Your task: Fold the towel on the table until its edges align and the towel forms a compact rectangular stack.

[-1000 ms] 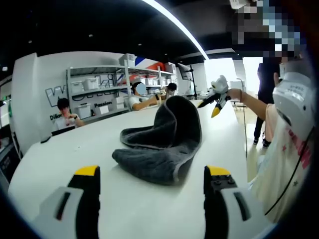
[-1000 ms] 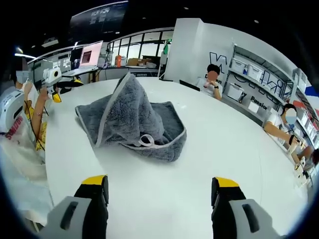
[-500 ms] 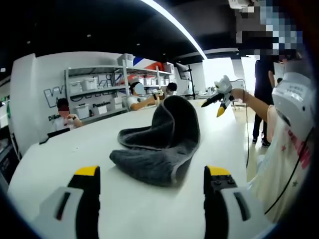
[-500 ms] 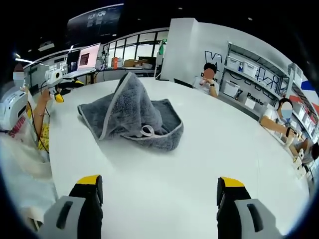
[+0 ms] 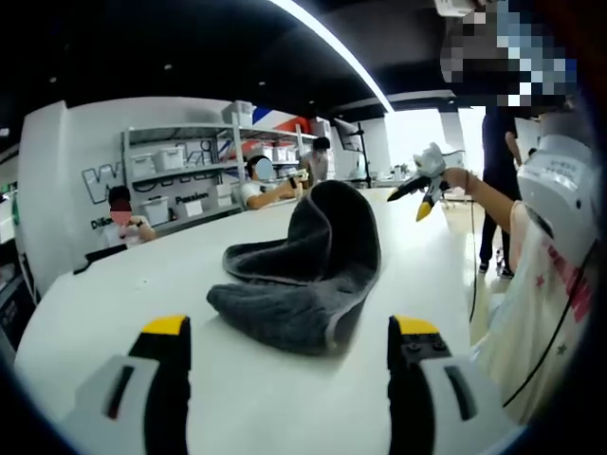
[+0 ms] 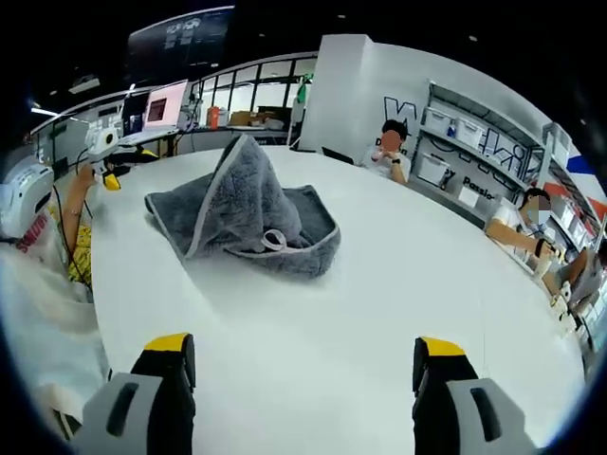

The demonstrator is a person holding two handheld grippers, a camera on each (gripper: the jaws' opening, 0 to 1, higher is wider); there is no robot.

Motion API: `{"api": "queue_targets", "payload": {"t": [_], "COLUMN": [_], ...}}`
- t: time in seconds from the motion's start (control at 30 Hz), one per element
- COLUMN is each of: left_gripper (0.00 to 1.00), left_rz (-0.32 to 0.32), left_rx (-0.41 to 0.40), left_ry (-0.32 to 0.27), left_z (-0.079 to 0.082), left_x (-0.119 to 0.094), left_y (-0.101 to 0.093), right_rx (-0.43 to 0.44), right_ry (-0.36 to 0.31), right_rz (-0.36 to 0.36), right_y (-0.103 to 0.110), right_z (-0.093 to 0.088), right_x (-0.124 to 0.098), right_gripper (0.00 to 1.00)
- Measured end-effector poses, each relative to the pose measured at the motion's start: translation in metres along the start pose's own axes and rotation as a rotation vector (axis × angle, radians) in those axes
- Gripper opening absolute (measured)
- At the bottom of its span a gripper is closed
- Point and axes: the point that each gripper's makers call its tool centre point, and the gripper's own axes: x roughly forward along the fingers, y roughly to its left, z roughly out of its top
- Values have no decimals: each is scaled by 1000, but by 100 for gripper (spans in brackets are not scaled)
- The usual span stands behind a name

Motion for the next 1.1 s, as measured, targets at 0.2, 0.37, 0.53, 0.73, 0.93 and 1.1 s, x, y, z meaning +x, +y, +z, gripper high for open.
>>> {"api": "queue_targets", "payload": {"t": [0.2,0.37,0.53,0.73,0.93,1.1], "left_gripper": [90,90,90,90,90,90], "left_rz": [0,-1,-7,-10,-8,-3], "left_rx": [0,0,0,2,-3,-5], "left_ry": [2,7,7,6,5,6], "left_z": [-1,-2,-2,-2,-3,-5], "left_x": [0,0,1,1,0,-1], "left_y": [1,1,-1,-2,-1,0], "right_rx": [-4,9,15,2,-10,-31], "right_ry": [-6,-14,-24,-19,-44,-64], "right_rz": [4,-6,-13,-6,6,23], "right_y": [6,6,5,8,14,18], "right_z": [-4,-7,-6,-4,9,22], "right_x": [-7,-13,-15,-15,-18,-19], "right_gripper": [100,100,100,100,100,99]}}
